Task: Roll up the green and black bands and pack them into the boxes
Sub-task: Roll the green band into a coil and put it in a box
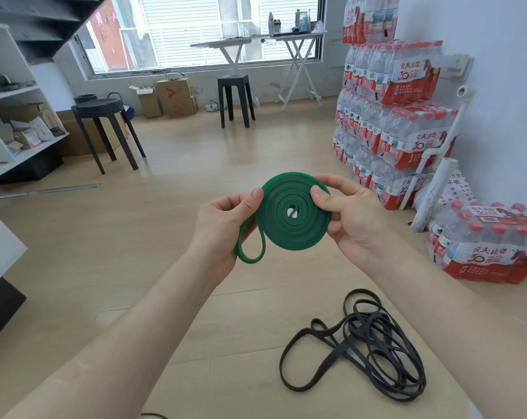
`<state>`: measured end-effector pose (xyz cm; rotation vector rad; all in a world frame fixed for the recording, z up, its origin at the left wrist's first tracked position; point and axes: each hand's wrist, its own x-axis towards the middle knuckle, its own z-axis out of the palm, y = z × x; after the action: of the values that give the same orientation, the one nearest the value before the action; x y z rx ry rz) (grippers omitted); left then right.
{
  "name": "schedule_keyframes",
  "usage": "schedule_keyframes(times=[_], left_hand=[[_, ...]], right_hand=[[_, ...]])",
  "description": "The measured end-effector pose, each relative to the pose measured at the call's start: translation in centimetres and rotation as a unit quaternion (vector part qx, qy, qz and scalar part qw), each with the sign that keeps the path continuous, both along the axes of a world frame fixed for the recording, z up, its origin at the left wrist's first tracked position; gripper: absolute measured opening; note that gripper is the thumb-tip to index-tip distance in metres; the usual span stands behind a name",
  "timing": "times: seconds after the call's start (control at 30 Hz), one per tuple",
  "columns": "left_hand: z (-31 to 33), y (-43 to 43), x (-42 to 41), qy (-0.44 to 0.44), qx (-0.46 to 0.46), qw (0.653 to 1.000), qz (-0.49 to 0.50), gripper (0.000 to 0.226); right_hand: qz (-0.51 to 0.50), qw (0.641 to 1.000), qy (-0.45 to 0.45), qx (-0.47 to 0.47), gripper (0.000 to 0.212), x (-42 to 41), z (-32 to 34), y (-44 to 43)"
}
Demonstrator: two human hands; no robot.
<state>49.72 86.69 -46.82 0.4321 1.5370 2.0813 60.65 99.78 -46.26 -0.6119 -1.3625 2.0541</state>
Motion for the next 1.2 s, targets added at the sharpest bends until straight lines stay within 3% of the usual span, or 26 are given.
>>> schedule_keyframes(times=[0.2,0.47,0.57,0.73,1.03,1.2], left_hand=[[-0.6,0.3,0.5,0.003,0.002,1.000,0.006,0.027],[-0.6,0.6,0.4,0.000,0.010,1.000,0.003,0.014],[-0.4,0.8,1.0,-0.016,0.009,1.000,0.024,0.003],[-0.4,1.2,1.2,-0.046,0.056,0.996,0.056,0.016],[-0.6,1.3,2.3,-0.034,0.058,0.997,-0.035,0.045],[-0.4,1.0,1.6,-0.032,0.035,0.998,-0.032,0.051]], right_hand=[[-0.056,0.996,0.038,-0.063,0.017,-0.5,0.1,-0.2],[-0.099,0.987,0.044,-0.121,0.018,-0.6,-0.2,-0.7],[-0.106,0.984,0.044,-0.138,0.027,-0.8,-0.3,-1.2],[-0.104,0.975,0.071,-0.185,0.028,-0.9,0.0,-2.3],[-0.088,0.952,0.114,-0.271,0.036,-0.9,-0.5,-4.0],[-0.053,0.976,0.046,-0.204,0.034,-0.7,-1.5,-4.7]])
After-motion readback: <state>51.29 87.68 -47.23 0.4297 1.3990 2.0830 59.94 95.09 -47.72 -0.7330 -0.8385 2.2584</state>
